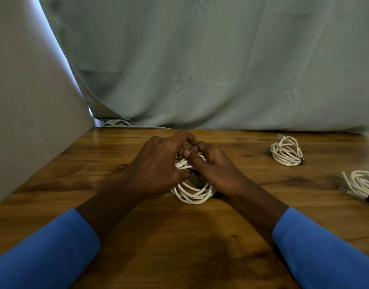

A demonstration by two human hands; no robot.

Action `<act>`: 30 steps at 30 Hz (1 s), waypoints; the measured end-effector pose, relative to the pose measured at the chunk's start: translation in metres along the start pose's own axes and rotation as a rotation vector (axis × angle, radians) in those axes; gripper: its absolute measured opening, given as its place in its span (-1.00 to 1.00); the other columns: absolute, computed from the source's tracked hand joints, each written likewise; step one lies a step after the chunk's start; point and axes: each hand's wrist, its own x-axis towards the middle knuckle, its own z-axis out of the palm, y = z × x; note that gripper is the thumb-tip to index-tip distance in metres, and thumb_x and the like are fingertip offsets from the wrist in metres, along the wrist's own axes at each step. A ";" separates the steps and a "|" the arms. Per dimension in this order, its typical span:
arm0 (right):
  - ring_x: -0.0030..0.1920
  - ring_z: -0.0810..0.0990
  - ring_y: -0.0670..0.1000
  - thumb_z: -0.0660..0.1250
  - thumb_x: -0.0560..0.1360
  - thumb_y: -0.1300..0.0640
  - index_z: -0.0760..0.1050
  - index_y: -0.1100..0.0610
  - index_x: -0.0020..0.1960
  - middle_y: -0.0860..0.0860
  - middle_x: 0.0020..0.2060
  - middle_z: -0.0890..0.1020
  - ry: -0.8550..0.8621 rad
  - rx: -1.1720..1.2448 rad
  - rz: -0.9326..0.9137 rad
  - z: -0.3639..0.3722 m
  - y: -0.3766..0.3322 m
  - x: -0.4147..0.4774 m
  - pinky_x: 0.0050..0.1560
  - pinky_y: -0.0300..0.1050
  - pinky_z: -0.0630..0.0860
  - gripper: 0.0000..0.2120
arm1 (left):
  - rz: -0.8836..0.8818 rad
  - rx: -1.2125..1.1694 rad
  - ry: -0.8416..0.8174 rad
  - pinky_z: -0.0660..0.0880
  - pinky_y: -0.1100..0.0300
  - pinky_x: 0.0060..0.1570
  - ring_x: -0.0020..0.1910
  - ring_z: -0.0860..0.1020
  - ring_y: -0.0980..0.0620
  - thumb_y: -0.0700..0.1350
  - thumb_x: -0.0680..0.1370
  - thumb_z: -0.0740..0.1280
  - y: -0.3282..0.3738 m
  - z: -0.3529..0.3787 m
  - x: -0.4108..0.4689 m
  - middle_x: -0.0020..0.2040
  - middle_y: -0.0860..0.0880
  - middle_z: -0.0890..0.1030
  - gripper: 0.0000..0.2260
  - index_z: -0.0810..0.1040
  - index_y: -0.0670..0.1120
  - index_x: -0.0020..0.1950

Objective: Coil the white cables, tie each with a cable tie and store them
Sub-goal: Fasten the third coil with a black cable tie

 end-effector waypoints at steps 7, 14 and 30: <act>-0.43 0.48 -0.20 0.29 0.68 -0.02 0.45 0.03 0.01 -0.13 -0.39 0.56 0.051 -0.057 -0.023 0.003 0.005 0.001 -0.34 -0.11 0.39 -0.86 | 0.067 0.147 -0.062 0.48 0.17 -0.07 -0.06 0.55 0.23 0.24 0.36 0.46 -0.003 -0.015 0.002 0.02 0.18 0.59 -0.45 0.52 0.13 0.32; -0.37 0.49 -0.04 0.21 0.70 -0.12 0.40 -0.06 0.00 -0.04 -0.37 0.53 0.210 -0.094 -0.015 0.002 0.015 -0.001 -0.22 0.29 0.58 -0.83 | 0.020 0.033 -0.066 0.43 0.24 -0.34 -0.38 0.56 0.16 0.09 0.45 0.58 -0.011 -0.058 0.004 -0.38 0.14 0.61 -0.88 0.72 0.08 -0.17; -0.38 0.42 -0.07 0.09 0.74 -0.10 0.37 -0.09 -0.05 -0.12 -0.41 0.43 0.179 -0.064 -0.091 0.008 0.011 -0.005 -0.33 0.15 0.43 -0.77 | -0.637 -1.512 0.238 0.61 0.31 -0.29 -0.28 0.65 0.12 -0.23 0.37 0.44 0.008 -0.022 -0.003 -0.22 0.00 0.69 -0.68 0.64 -0.10 0.11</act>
